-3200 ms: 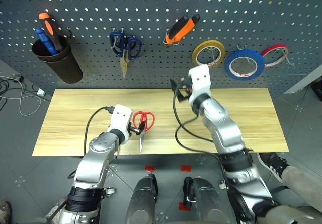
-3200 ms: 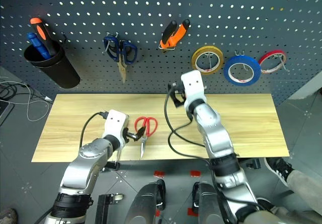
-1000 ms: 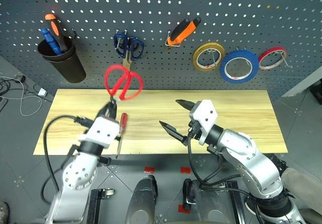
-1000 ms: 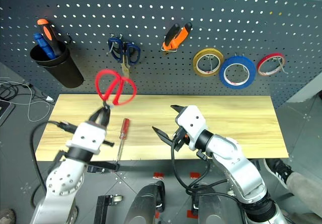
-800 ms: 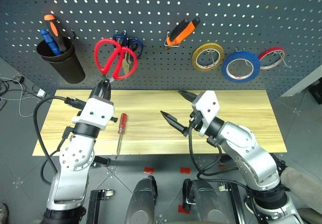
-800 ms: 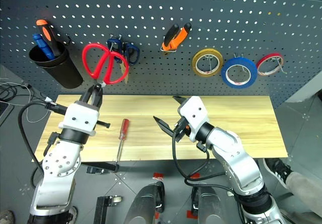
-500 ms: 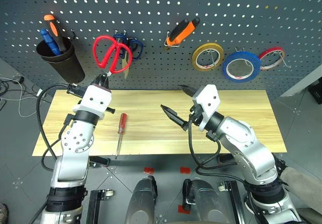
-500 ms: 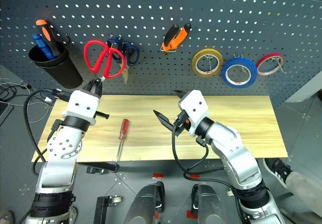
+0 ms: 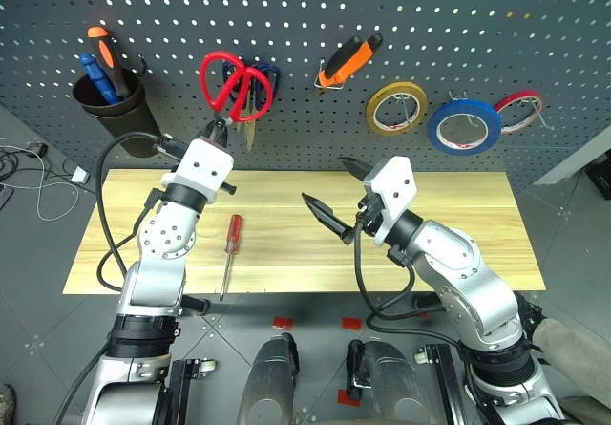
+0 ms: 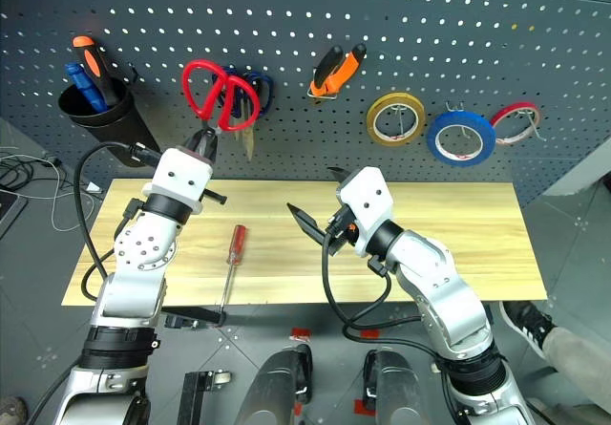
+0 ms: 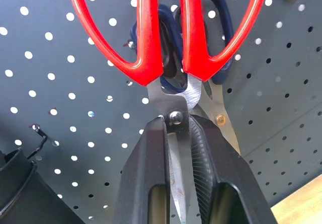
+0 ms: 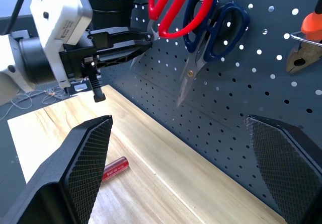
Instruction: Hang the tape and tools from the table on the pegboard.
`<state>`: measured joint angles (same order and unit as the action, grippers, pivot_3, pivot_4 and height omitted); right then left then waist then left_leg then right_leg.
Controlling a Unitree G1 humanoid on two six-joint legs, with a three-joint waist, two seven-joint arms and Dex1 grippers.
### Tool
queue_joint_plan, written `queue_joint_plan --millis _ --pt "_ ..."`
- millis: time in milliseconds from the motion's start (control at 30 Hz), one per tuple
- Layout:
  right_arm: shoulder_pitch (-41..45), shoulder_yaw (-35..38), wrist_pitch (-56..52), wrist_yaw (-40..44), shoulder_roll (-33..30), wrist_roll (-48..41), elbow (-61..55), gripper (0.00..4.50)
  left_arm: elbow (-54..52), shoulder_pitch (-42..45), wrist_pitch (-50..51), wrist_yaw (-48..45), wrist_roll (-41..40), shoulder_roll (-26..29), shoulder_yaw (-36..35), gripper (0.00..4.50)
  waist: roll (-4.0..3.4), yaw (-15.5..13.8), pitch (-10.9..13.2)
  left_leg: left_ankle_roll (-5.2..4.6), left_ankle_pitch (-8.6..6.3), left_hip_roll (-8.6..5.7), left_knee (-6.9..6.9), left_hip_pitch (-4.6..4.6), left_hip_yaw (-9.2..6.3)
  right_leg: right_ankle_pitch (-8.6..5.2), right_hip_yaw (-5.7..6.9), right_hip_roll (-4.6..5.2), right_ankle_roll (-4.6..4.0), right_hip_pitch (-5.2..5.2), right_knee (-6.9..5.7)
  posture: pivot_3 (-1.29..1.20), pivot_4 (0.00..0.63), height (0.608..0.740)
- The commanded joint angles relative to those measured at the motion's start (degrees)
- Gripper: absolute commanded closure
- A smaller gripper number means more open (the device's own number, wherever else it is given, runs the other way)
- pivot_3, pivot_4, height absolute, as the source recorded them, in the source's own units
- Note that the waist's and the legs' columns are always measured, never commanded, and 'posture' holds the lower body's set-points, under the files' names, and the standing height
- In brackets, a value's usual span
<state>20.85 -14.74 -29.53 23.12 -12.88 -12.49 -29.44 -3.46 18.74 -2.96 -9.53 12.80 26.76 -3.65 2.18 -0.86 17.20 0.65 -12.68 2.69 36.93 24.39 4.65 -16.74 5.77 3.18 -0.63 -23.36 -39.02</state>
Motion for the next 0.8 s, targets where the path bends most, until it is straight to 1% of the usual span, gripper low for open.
queue_joint_plan --millis 33,200,367,600,700,800 --pt "-0.51 0.57 0.04 -0.40 0.06 -0.27 -3.45 0.00 -6.56 -3.38 0.99 -0.27 0.36 -0.75 0.19 4.22 0.00 0.27 0.00 0.00 0.00 0.01 0.00 0.00 -0.01 0.00 0.01 0.00 0.00 0.00 0.00 -0.02 0.258 0.740" --pt "-0.41 0.49 0.14 -0.16 0.03 -0.64 -3.35 0.00 -8.77 -4.16 4.13 -0.21 1.06 -1.56 0.64 4.22 0.00 0.33 0.00 0.00 0.01 0.02 0.04 0.00 -0.07 0.02 0.06 -0.01 -0.04 0.01 -0.07 -0.01 0.256 0.740" --pt "0.07 0.66 0.24 0.28 -0.02 -0.91 -2.93 0.00 -8.11 -0.92 6.91 0.41 1.83 -2.49 1.22 4.22 0.01 0.41 -0.01 -0.01 0.01 0.01 0.06 -0.03 -0.06 0.04 0.06 -0.02 -0.05 0.04 -0.07 -0.01 0.254 0.740" --pt "0.45 0.92 0.20 0.68 -0.02 -0.97 -2.59 0.00 -3.32 3.64 10.84 1.62 2.37 -4.11 1.24 4.22 0.01 0.60 -0.01 -0.01 0.01 0.01 0.05 -0.03 -0.05 0.04 0.05 -0.02 -0.05 0.04 -0.07 -0.01 0.254 0.740" --pt "0.66 0.91 0.21 0.70 0.15 -1.06 -2.52 0.00 0.63 5.56 14.86 0.39 1.92 -4.99 2.07 4.22 0.02 0.69 -0.01 -0.01 0.02 0.00 0.06 -0.03 -0.05 0.04 0.05 -0.02 -0.05 0.04 -0.08 -0.01 0.253 0.740" --pt "0.82 0.95 0.22 0.69 0.29 -1.11 -2.47 0.00 2.54 6.47 16.32 -1.15 0.88 -5.55 2.85 4.22 0.03 0.72 -0.02 -0.01 0.02 0.00 0.07 -0.03 -0.05 0.04 0.05 -0.02 -0.05 0.04 -0.09 -0.01 0.253 0.740"
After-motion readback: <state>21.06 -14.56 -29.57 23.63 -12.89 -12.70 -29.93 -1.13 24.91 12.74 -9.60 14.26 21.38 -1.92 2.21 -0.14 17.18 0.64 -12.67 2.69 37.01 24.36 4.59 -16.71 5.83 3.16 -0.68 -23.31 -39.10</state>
